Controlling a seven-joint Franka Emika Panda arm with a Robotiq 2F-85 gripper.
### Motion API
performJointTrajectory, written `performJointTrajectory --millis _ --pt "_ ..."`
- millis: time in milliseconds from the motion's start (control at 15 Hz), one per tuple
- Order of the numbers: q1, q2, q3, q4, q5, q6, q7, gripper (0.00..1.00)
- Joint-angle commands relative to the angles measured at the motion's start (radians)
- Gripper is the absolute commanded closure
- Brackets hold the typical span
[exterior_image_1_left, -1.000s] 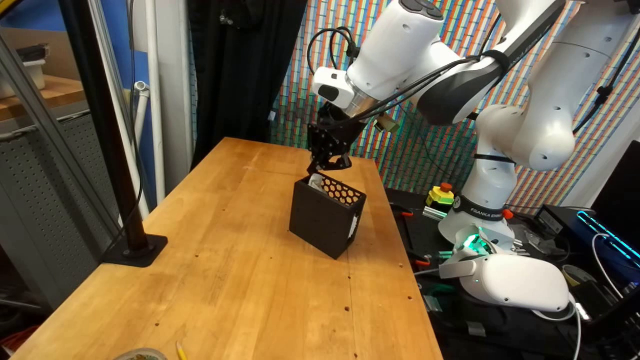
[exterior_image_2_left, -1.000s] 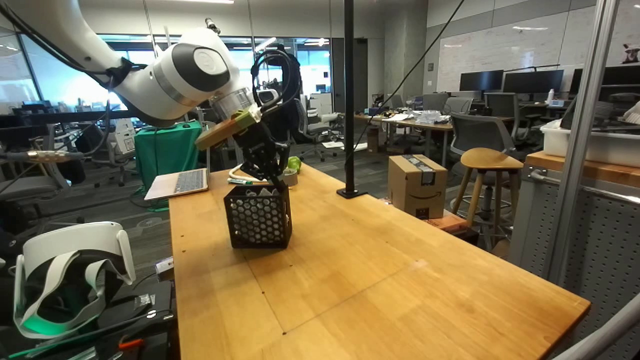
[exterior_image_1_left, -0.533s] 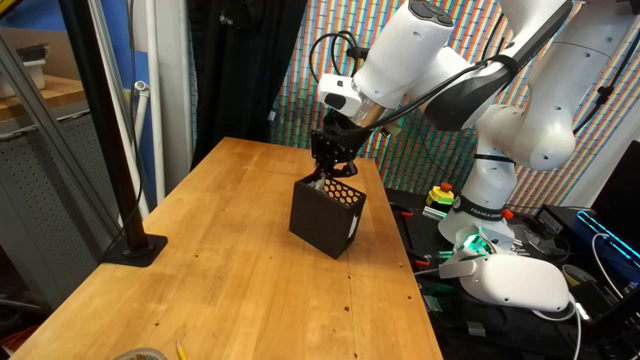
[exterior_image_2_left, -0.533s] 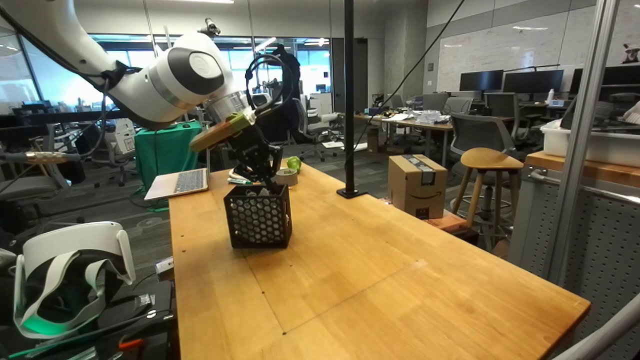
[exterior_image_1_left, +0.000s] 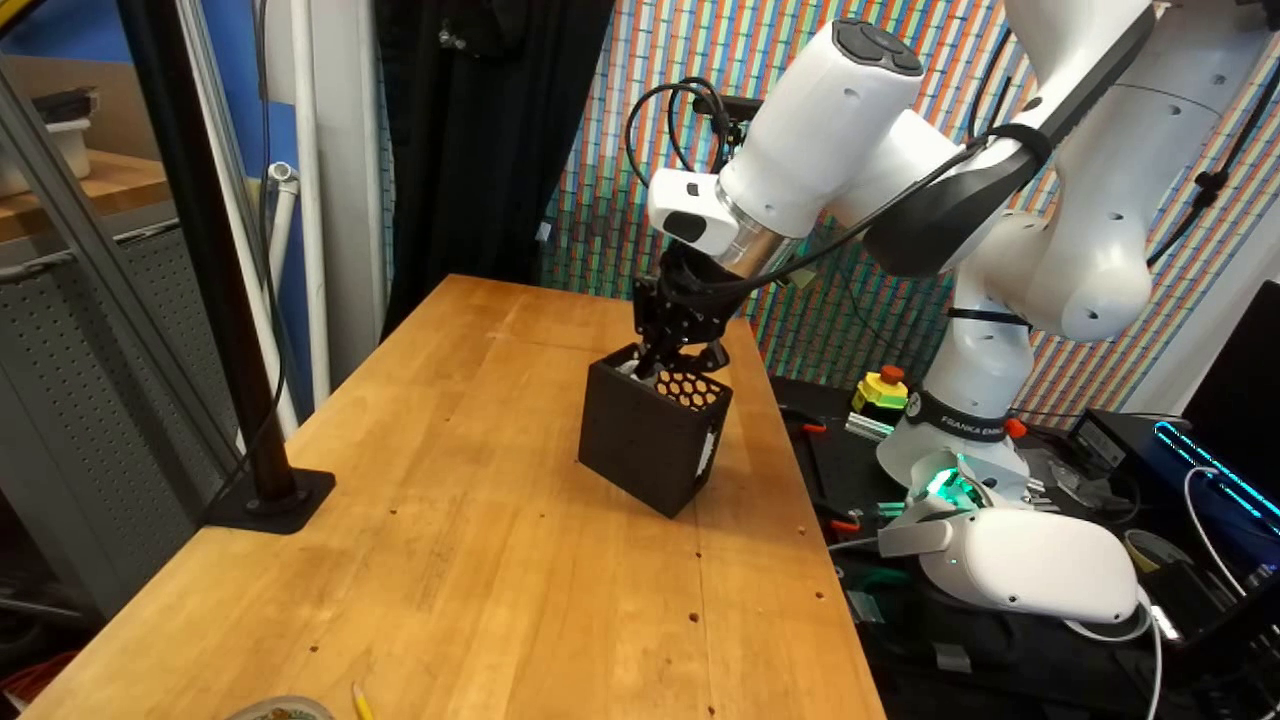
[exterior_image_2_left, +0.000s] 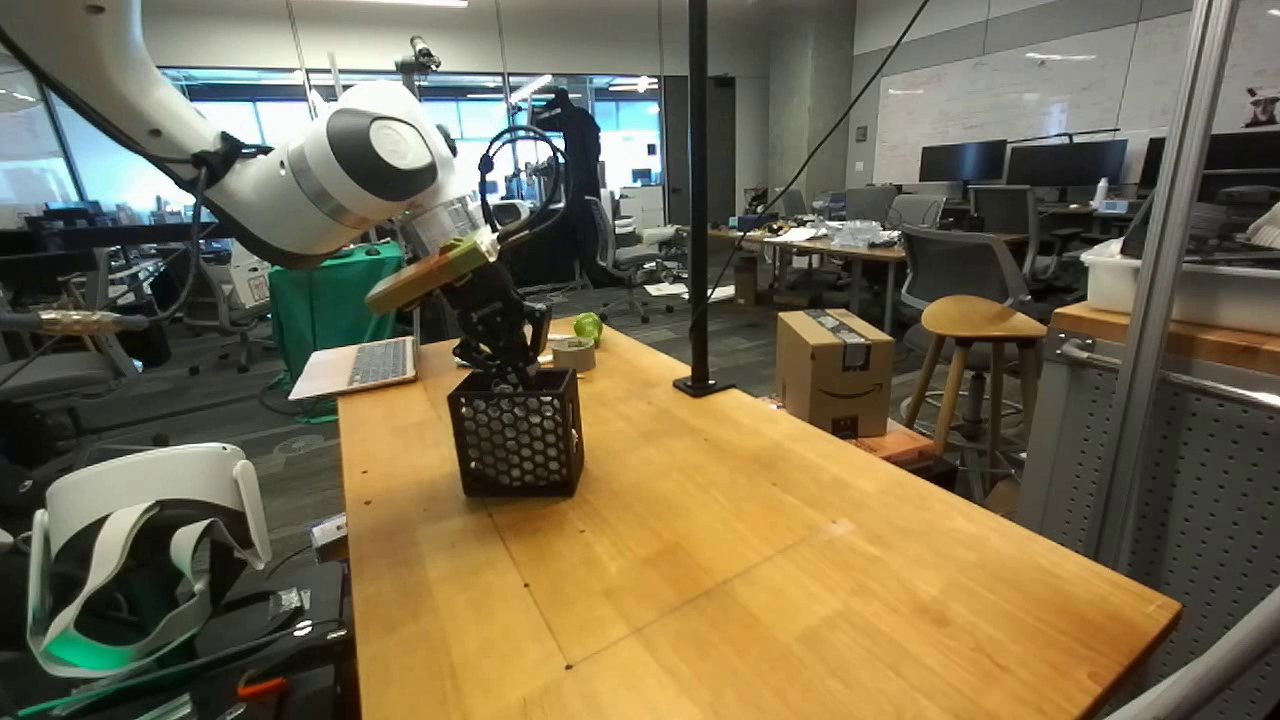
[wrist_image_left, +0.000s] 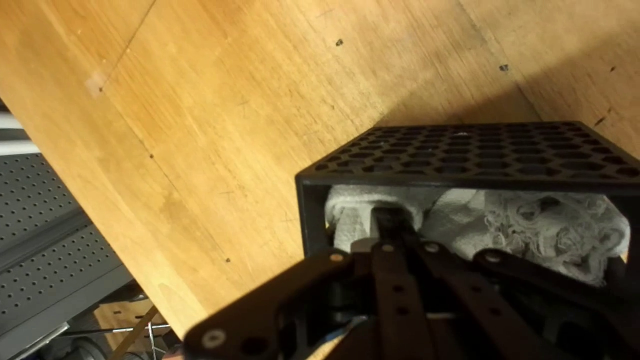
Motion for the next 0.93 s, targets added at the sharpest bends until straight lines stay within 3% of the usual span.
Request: performJointTrajectory --millis 0,867 --pt "-0.008 -0.006 -0.006 -0.015 -0.025 0.006 0.017 0.95" --pt "0.033 0.069 -0.011 -0.015 0.086 -0.006 -0.073 0.95"
